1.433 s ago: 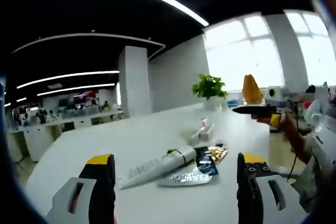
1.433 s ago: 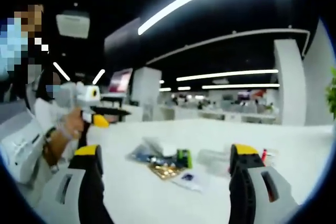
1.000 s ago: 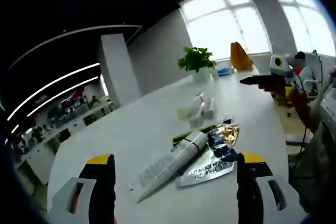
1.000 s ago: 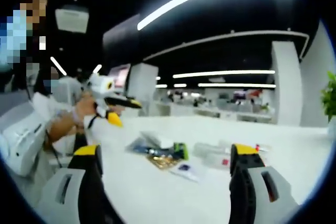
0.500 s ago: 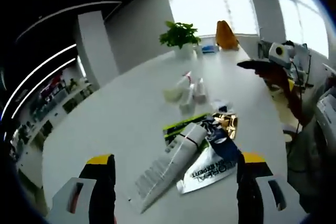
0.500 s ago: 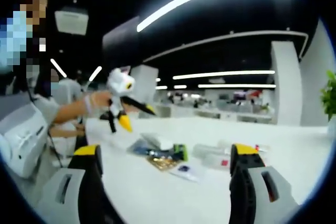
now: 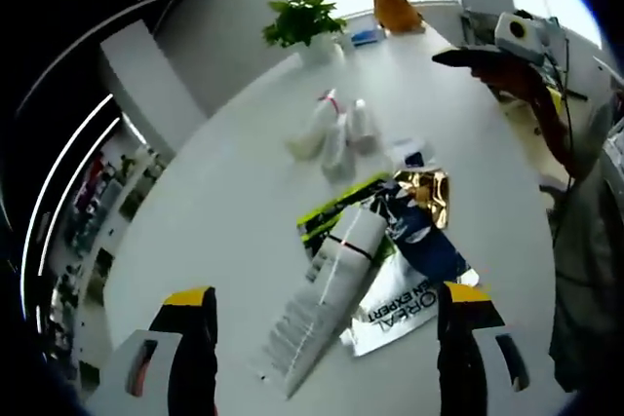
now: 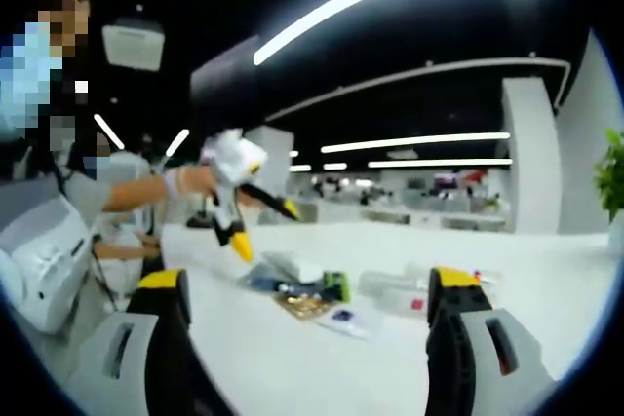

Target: Arrange the skincare products in the storage area until every visible bottle or jar stands upright without overlapping.

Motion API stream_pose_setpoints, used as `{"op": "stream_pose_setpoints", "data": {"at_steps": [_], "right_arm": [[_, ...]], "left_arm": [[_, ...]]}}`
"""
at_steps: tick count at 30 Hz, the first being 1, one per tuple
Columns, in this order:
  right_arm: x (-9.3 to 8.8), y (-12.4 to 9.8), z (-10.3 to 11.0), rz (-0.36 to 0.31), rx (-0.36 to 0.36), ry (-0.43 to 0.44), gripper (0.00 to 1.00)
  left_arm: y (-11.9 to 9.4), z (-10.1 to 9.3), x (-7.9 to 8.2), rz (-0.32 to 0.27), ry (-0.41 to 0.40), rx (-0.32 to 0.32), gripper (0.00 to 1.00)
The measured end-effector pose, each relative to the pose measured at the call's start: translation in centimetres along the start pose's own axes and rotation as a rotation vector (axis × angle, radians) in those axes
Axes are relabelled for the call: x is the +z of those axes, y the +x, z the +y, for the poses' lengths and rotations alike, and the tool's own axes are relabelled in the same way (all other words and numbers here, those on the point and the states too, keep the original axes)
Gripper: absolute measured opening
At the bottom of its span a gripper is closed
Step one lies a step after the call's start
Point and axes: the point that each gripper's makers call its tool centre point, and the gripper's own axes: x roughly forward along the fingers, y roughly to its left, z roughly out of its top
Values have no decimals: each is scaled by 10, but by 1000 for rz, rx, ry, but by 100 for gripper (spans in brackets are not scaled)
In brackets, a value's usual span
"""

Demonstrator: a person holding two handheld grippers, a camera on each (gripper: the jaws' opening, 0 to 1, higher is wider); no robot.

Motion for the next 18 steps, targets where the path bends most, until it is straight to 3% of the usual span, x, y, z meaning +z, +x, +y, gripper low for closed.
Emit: {"op": "stream_pose_setpoints", "data": {"at_steps": [7, 18], "right_arm": [[0, -2, 0, -2, -1, -1, 100], [0, -6, -2, -20, 7, -3, 100]], "left_arm": [[12, 6, 2, 50, 55, -17, 94], [24, 16, 7, 61, 40, -48, 87]]}}
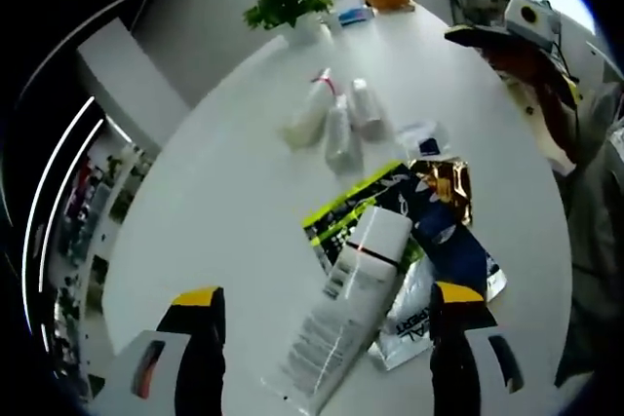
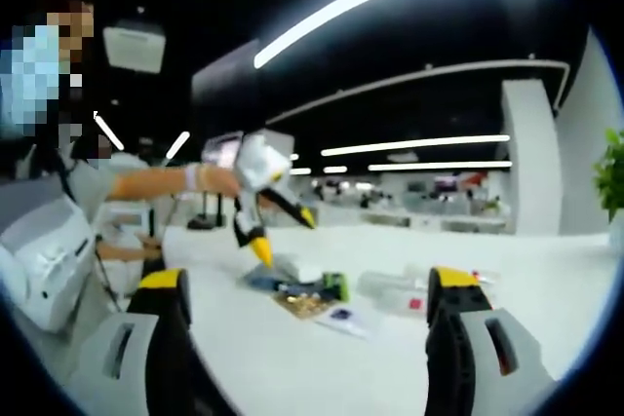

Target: Arrange the skincare products in the storage area until every visible bottle or jar stands upright without overlapping.

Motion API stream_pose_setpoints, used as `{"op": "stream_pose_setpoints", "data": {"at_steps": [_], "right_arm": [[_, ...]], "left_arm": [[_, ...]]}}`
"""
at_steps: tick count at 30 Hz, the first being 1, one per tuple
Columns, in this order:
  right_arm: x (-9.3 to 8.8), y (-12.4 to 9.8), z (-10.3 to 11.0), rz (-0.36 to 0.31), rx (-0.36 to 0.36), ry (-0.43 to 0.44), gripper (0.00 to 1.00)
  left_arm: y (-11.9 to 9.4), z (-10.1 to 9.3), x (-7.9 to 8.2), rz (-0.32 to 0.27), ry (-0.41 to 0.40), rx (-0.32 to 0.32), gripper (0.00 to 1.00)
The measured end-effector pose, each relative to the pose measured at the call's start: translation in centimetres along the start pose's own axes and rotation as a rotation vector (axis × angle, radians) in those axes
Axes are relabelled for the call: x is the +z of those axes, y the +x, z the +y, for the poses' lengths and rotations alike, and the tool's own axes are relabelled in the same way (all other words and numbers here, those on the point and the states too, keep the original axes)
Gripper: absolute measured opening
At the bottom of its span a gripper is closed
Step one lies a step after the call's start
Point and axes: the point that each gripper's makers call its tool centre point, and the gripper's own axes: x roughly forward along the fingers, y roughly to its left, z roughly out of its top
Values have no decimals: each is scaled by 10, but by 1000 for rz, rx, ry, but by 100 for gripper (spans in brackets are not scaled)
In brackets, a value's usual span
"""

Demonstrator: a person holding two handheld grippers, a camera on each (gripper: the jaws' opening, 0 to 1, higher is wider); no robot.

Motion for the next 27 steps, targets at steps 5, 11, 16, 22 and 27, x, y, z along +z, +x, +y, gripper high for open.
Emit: {"op": "stream_pose_setpoints", "data": {"at_steps": [5, 11, 16, 22, 27], "right_arm": [[0, 0, 4, -13, 18, 19, 100], [-3, -2, 3, -15, 16, 21, 99], [-3, -2, 4, -22, 19, 24, 99], [-4, -3, 5, -16, 24, 18, 98], [-6, -1, 11, -17, 50, 13, 99]], "left_arm": [[11, -3, 0, 21, -7, -30, 85], [15, -4, 0, 27, -14, -33, 83], [20, -8, -2, 34, -22, -59, 80], [23, -13, 0, 18, -46, -107, 75], [28, -16, -2, -13, -74, -157, 73]]}}
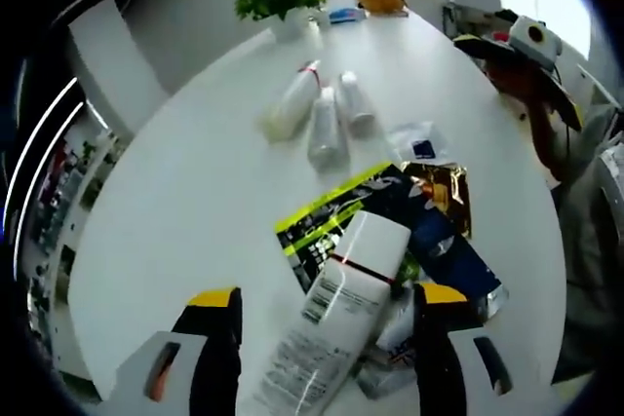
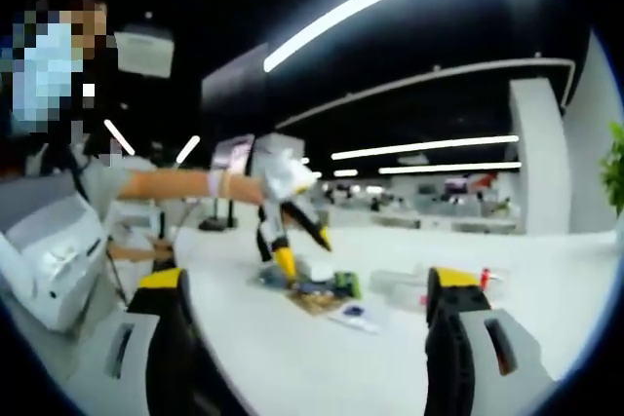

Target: Arrange the skincare products in the storage area until every visible bottle or jar stands upright without overlapping.

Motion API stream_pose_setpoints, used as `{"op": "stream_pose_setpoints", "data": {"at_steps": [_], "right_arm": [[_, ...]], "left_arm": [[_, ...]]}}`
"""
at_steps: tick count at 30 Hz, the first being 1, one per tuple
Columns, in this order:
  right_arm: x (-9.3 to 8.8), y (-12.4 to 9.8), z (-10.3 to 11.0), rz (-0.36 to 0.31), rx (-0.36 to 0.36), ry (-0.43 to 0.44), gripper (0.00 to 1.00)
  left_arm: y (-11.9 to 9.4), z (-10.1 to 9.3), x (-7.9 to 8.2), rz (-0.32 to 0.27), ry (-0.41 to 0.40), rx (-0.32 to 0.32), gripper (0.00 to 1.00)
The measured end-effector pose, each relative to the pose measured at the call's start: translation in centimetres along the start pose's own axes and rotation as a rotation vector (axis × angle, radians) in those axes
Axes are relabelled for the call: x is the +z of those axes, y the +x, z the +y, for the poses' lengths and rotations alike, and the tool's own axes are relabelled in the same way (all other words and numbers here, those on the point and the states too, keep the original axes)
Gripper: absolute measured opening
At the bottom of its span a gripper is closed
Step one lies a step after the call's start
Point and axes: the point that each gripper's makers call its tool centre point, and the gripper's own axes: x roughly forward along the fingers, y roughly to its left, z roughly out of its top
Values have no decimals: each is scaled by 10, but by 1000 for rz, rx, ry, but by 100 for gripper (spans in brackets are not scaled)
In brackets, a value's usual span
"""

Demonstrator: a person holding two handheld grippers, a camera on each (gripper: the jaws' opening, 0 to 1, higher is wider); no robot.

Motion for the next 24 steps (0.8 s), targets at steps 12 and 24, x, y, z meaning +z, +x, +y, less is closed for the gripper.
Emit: {"op": "stream_pose_setpoints", "data": {"at_steps": [12, 24], "right_arm": [[-3, 2, 1, 16, 3, 0, 95], [3, 4, 4, -14, 10, 11, 95]], "left_arm": [[6, -7, -9, -97, -127, -138, 67], [9, -18, -7, -151, -93, -205, 58]]}}
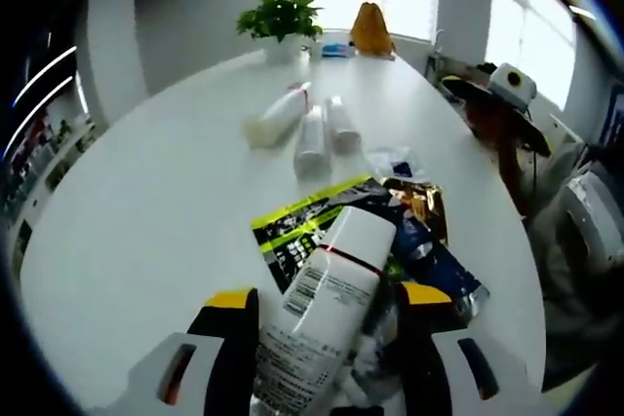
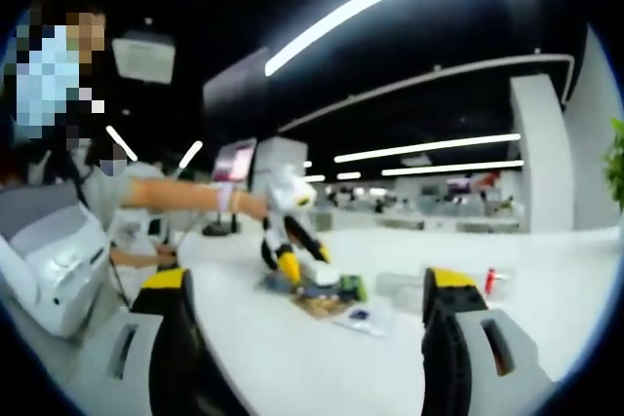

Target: Arrange the skincare products in the storage area until every visible bottle or jar stands upright without overlapping.

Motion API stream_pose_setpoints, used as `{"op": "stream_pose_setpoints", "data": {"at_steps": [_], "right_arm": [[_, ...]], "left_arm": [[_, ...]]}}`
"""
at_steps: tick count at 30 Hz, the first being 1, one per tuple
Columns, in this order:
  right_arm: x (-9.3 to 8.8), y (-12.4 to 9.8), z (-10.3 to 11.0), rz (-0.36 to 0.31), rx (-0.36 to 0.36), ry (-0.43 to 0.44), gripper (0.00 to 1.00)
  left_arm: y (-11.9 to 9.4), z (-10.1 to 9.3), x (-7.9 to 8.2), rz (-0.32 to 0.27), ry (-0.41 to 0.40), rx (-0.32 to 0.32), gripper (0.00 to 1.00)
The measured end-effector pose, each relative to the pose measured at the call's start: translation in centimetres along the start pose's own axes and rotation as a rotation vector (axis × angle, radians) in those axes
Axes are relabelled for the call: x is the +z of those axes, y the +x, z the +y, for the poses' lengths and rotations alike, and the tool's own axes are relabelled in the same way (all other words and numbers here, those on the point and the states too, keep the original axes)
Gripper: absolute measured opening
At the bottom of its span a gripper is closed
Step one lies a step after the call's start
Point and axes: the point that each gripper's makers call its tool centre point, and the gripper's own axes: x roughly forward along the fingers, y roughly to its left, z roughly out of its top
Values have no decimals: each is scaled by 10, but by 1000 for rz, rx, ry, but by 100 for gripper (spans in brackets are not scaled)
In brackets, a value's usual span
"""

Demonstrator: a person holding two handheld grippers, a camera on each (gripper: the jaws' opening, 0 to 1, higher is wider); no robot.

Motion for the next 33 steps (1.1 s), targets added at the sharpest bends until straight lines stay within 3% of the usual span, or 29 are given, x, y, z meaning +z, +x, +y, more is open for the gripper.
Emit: {"op": "stream_pose_setpoints", "data": {"at_steps": [4, 11, 14, 16, 20, 24, 33], "right_arm": [[0, 0, 2, 1, 3, -6, 95], [0, -2, 0, 2, -6, -10, 94], [1, -2, 0, -2, -4, -5, 94], [1, -2, 1, -1, -3, -5, 94], [3, -3, 1, -7, -6, -8, 94], [5, -3, 0, -12, -9, -9, 94], [7, -1, 0, -22, -5, -3, 94]], "left_arm": [[0, 1, 1, -8, 1, -22, 46], [2, -1, 0, -4, -22, -25, 39], [2, -1, -1, 23, -70, 11, 36], [1, -2, 0, 35, -77, 2, 33], [-2, -5, 0, 42, -176, -34, 30], [-7, -7, 0, 33, -175, -38, 29], [-36, 0, 34, -154, -186, -13, 28]]}}
